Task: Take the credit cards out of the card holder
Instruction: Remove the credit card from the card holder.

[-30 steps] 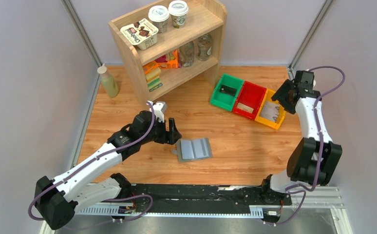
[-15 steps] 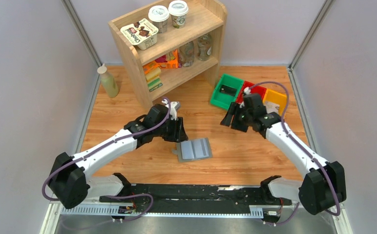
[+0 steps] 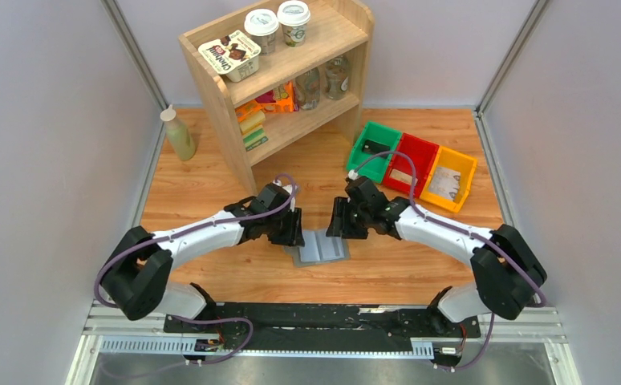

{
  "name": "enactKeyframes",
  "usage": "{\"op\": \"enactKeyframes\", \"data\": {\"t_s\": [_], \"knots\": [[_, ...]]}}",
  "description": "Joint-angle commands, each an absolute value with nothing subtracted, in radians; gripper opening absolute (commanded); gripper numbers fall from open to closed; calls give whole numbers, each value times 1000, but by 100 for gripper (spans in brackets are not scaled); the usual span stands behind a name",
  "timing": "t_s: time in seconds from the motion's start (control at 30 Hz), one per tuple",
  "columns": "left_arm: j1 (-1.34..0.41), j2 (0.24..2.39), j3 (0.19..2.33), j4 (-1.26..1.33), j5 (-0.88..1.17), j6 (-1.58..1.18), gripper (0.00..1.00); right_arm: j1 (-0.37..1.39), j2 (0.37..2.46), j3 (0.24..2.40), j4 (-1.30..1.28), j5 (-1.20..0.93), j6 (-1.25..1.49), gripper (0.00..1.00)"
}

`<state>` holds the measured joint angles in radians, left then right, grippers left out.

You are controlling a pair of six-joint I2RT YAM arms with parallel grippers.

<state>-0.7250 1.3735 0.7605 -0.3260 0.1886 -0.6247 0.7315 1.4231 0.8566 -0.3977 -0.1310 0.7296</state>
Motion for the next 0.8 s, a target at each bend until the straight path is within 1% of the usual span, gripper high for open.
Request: {"op": "enactKeyframes", "data": {"t_s": [0.0, 0.1, 0.13, 0.2, 0.27, 0.33, 0.4, 0.43, 0.77], "knots": [[-729, 1416, 716, -272, 158, -658, 43, 762, 1477, 884, -345, -81, 732, 54], [-730, 1442, 695, -262, 152, -670, 42, 782, 1515, 900, -354, -63, 719, 57], [-729, 1442, 690, -256, 149, -672, 37, 788, 1528, 903, -360, -54, 716, 58], [-729, 1451, 681, -250, 149, -676, 36, 799, 1552, 914, -371, -38, 710, 59], [-729, 1454, 672, -247, 150, -681, 31, 810, 1569, 925, -379, -26, 704, 59], [-729, 1453, 667, -244, 152, -684, 30, 821, 1581, 931, -377, -32, 701, 59], [-729, 1453, 666, -242, 152, -686, 28, 827, 1586, 936, -371, -43, 701, 58], [-729, 1451, 664, -242, 153, -686, 25, 831, 1586, 940, -371, -46, 701, 56], [-729, 1443, 650, -226, 166, -692, 24, 848, 1589, 950, -321, -123, 715, 49]]}}
